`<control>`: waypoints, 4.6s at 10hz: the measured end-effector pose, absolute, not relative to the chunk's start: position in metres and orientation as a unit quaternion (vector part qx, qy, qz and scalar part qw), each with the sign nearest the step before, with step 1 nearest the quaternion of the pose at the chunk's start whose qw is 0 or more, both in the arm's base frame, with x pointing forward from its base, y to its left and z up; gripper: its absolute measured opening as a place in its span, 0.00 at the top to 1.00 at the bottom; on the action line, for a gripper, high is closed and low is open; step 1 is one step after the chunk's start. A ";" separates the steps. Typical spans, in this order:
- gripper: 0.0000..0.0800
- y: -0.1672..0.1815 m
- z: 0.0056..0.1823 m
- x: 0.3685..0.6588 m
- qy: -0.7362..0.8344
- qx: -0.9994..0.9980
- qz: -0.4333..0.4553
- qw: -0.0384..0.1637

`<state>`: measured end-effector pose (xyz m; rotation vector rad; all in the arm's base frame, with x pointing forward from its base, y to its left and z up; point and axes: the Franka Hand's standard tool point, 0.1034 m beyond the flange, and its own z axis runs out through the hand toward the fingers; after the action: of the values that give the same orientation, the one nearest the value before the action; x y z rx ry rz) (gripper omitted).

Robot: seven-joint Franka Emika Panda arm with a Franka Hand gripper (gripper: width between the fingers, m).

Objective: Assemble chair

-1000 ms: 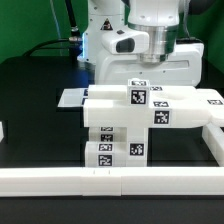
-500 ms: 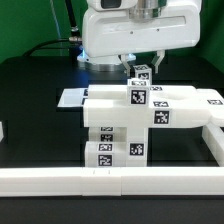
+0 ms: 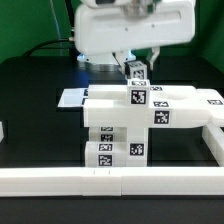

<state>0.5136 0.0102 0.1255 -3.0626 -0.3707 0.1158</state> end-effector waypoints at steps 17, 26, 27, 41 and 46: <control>0.64 0.008 0.135 0.558 -0.149 -0.988 0.030 0.008; 0.64 0.018 0.129 0.552 -0.146 -0.989 0.029 0.006; 0.64 0.018 0.128 0.552 -0.146 -0.989 0.029 0.006; 0.64 0.013 0.122 0.552 -0.139 -0.990 0.001 -0.003; 0.64 0.013 0.122 0.552 -0.121 -0.993 0.001 -0.003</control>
Offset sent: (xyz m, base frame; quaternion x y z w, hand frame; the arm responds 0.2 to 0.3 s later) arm 0.0000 0.0000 0.0000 0.0000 0.0000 0.0000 1.0000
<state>0.5523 0.0133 0.1218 -3.1235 -0.3819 0.0042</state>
